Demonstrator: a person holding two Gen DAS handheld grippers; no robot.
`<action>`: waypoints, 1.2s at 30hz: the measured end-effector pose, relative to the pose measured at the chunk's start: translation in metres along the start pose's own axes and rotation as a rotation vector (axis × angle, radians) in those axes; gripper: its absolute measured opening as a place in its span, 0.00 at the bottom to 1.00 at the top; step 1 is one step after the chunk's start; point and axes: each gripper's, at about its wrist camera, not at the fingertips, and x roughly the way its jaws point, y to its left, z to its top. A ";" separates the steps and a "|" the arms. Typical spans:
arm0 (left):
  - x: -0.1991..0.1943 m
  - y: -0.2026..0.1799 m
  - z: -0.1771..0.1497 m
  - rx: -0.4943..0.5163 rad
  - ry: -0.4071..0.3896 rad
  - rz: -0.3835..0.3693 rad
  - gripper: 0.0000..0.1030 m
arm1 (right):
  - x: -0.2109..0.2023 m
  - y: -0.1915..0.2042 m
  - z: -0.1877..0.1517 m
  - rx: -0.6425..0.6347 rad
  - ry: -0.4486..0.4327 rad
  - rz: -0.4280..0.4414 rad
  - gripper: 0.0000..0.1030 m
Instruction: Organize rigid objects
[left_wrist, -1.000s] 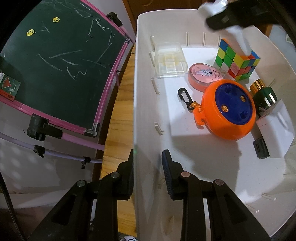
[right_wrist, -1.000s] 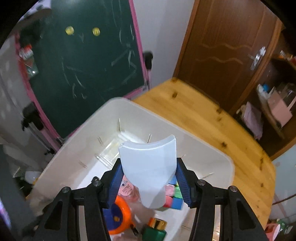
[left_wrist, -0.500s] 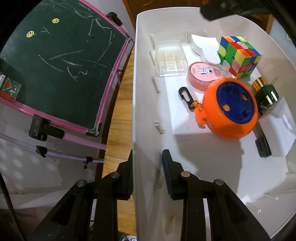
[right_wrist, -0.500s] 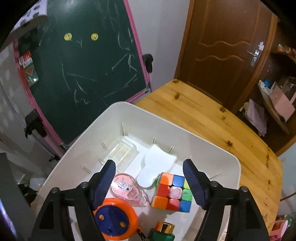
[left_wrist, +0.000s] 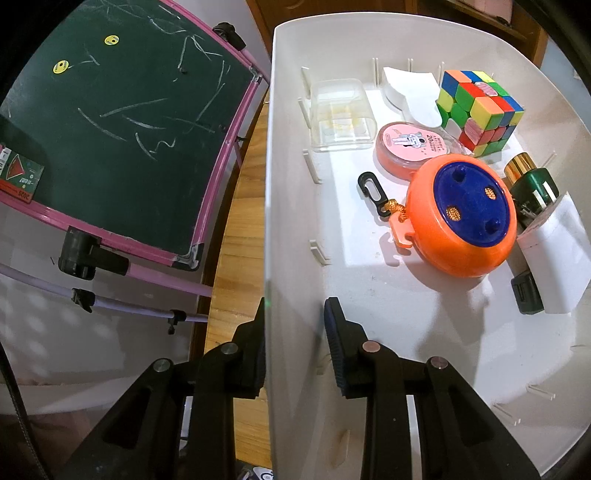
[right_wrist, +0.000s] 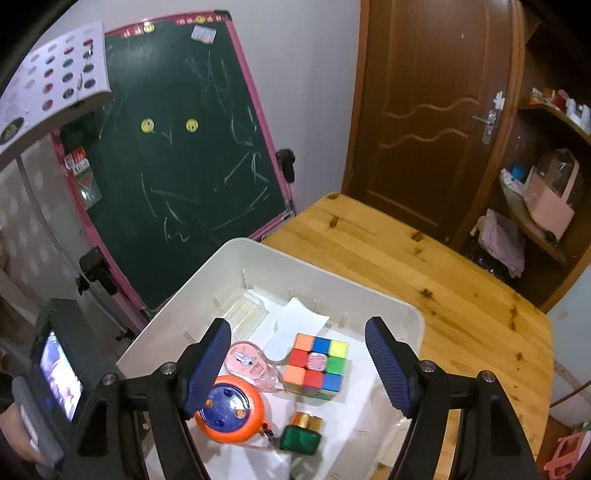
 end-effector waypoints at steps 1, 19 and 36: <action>0.000 0.001 0.000 -0.001 0.000 -0.001 0.32 | -0.006 -0.004 0.000 -0.001 -0.009 -0.002 0.74; 0.005 0.005 -0.001 -0.007 0.019 0.006 0.33 | -0.064 -0.081 -0.028 -0.125 -0.088 -0.147 0.74; 0.005 0.001 0.000 -0.017 0.030 0.014 0.36 | 0.026 -0.120 -0.108 -0.331 0.178 0.143 0.74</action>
